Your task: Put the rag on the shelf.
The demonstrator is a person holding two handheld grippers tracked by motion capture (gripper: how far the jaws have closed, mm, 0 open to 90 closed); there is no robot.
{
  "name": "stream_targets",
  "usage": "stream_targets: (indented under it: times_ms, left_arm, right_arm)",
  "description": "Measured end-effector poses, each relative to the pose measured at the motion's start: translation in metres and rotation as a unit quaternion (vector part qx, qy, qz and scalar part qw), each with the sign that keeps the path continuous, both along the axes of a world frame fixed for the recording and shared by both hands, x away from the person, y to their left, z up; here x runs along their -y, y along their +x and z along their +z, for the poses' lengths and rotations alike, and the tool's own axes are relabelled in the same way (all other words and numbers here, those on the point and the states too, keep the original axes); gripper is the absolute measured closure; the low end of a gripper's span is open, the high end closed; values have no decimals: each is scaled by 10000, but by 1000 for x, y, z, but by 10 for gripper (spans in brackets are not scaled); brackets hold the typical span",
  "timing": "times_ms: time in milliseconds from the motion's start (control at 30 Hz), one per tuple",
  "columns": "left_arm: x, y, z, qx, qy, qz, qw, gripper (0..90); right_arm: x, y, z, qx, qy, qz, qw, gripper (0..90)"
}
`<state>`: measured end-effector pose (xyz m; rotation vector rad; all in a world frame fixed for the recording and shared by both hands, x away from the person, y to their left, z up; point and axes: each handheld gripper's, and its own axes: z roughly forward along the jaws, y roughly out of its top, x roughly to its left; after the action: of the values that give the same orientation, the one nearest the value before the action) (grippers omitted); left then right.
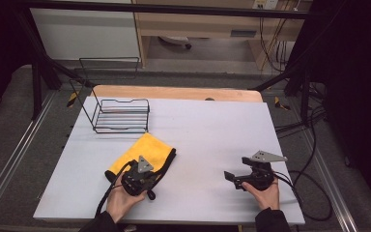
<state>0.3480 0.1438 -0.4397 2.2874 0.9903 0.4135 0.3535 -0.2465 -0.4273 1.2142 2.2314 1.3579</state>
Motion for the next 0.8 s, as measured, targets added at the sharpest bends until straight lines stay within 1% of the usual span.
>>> stream_targets:
  times_ms: [67,100,133,167,200,233,267,300,333,367,400,433,467,500,533,567,600,633,667,733,800]
  left_arm:
    - [4,-2,0,118,212,-61,9997,782]
    - [5,-3,1,159,289,-87,9994,808]
    - [5,-3,2,157,302,-109,9994,808]
    - [3,-2,3,115,255,-136,9995,830]
    - [0,0,4,27,173,-166,9997,837]
    - [-4,1,5,-72,85,-193,9998,837]
    - [-7,2,6,-146,8,-227,9996,845]
    - [-10,3,7,-219,-24,-272,9994,845]
    - [-13,3,9,-257,-37,-319,9992,848]
    - [-16,3,11,-268,-62,-337,9991,848]
    - [-20,2,13,-231,-128,-318,9991,848]
    - [-22,2,13,-197,-220,-325,9990,845]
    - [-23,2,12,-183,-275,-360,9988,841]
    - [-23,2,11,-150,-338,-336,9988,835]
    - [-22,2,8,-170,-397,-321,9985,829]
    - [-21,2,5,-180,-408,-327,9985,820]
    - [-20,3,3,-161,-430,-323,9984,820]
    - [-20,3,3,-169,-455,-319,9983,805]
    - [-20,3,3,-173,-487,-315,9982,805]
    - [-22,3,3,-206,-568,-313,9977,788]
    - [-24,3,3,-225,-641,-352,9971,764]
  right_arm:
    - [-2,0,1,-8,-4,29,10000,27]
    - [-5,0,1,-21,2,59,10000,29]
    - [-5,0,1,-21,2,59,10000,29]
    - [-10,1,0,-8,1,108,9999,33]
    - [-14,2,1,-11,22,145,9999,36]
    - [-14,2,1,-11,22,145,9999,36]
    - [-23,5,1,-24,-34,223,9997,40]
    - [-23,5,1,-24,-34,223,9997,40]
    - [-34,8,1,-34,-73,294,9995,45]
    - [-40,10,2,-46,-87,335,9994,49]
    - [-40,10,2,-46,-87,335,9994,49]
    - [-53,14,2,-1,-97,406,9991,62]
    - [-60,17,3,-24,-113,416,9991,64]
    - [-66,20,3,-3,-114,421,9990,75]
    - [-74,23,4,-8,-82,404,9992,86]
    - [-81,26,5,-29,-81,361,9993,94]
    - [-81,26,5,-29,-81,361,9993,94]
    - [-98,35,5,-52,-55,289,9996,125]
    - [-98,35,5,-52,-55,289,9996,125]
    - [-116,43,3,-93,-53,259,9996,148]
    - [-134,51,0,-156,-135,221,9995,161]
